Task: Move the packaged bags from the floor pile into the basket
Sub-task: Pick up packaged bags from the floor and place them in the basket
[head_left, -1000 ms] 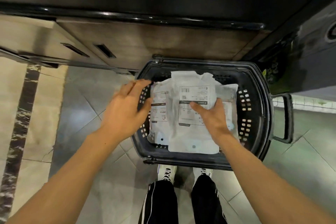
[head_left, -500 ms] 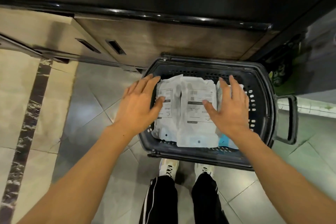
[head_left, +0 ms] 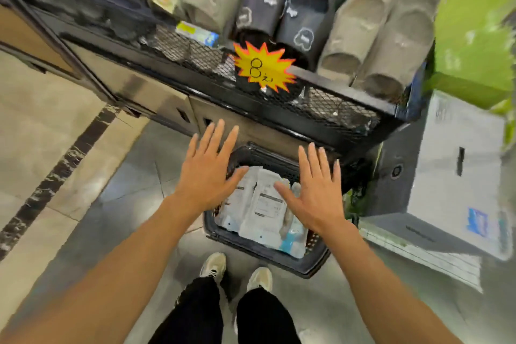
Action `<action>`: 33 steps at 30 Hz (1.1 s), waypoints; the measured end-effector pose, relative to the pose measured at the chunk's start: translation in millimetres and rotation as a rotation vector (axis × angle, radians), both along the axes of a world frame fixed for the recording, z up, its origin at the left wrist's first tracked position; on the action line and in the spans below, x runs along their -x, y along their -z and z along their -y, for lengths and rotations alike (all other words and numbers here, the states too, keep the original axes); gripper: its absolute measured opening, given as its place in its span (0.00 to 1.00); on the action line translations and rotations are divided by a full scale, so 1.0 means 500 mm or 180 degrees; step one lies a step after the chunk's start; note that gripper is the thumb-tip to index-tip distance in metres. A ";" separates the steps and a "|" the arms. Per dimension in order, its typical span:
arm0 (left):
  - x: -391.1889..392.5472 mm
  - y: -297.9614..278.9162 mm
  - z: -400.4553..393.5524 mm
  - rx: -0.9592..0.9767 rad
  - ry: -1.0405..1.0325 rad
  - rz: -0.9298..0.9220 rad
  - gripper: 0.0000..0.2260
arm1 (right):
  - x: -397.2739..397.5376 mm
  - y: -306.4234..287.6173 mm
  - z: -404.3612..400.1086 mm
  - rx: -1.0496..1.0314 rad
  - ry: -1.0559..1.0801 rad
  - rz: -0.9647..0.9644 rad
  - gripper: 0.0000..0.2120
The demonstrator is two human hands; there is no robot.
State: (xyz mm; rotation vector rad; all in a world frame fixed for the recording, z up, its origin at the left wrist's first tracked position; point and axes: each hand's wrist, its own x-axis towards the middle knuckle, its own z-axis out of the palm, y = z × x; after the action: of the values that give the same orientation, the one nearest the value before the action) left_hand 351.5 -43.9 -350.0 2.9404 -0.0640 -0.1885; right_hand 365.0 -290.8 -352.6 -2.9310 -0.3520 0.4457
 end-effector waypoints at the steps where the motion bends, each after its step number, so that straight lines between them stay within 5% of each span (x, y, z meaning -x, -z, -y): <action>1: 0.009 -0.050 -0.007 0.0001 -0.0075 0.0111 0.38 | 0.006 -0.050 -0.012 0.0000 -0.0119 0.0054 0.50; 9: 0.171 -0.344 -0.150 -0.0102 -0.1049 0.0926 0.37 | 0.018 -0.328 -0.167 -0.0195 -0.0960 0.0387 0.50; 16: 0.331 -0.498 -0.430 -0.0097 -0.2010 0.1483 0.37 | 0.008 -0.470 -0.472 -0.0660 -0.1649 0.0760 0.53; 33: 0.660 -0.526 -0.969 -0.0426 -0.3834 0.1651 0.37 | 0.105 -0.569 -1.232 -0.1481 -0.3251 0.0843 0.40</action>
State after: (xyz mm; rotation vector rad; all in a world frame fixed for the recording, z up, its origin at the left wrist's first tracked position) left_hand 21.4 440.8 -87.2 2.4994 1.5855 0.7387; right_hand 312.4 325.4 -68.2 -2.1461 -1.7208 0.0393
